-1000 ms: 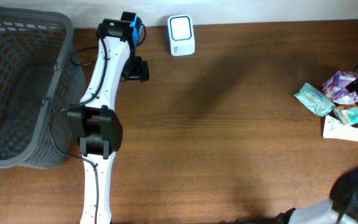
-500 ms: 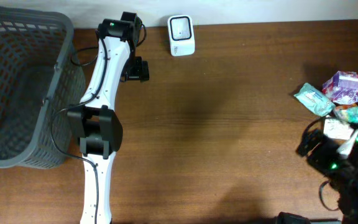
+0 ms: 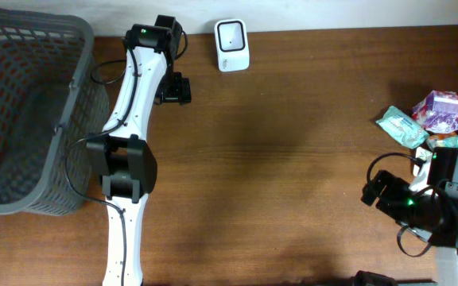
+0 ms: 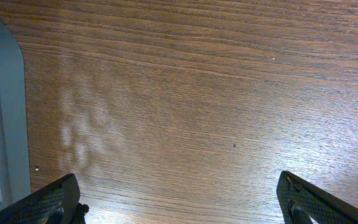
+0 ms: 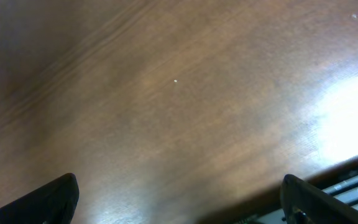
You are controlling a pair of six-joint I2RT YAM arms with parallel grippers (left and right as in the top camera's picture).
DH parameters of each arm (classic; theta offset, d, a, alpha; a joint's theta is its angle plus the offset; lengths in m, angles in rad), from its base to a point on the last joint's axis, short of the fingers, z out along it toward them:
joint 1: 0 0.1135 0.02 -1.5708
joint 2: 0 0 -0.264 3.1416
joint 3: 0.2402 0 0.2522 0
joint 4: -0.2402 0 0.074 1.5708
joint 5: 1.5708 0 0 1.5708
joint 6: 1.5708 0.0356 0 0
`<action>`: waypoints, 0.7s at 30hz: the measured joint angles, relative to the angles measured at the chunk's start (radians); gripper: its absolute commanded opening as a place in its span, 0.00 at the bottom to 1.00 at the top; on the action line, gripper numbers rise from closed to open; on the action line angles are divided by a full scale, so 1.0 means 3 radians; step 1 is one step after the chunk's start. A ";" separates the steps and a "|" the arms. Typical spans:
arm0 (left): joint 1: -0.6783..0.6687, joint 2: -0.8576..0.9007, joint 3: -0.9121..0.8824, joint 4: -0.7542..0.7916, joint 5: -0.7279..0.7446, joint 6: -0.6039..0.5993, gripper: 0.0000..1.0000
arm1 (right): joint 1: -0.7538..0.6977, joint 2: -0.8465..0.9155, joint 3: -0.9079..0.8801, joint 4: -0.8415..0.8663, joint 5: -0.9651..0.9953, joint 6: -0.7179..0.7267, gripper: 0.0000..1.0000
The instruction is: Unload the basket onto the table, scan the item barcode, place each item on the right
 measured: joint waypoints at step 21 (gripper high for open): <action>0.0000 0.0000 0.0000 0.0001 0.0000 0.0000 0.99 | 0.0936 -0.2711 -0.2935 0.3593 -0.0192 -0.0690 0.99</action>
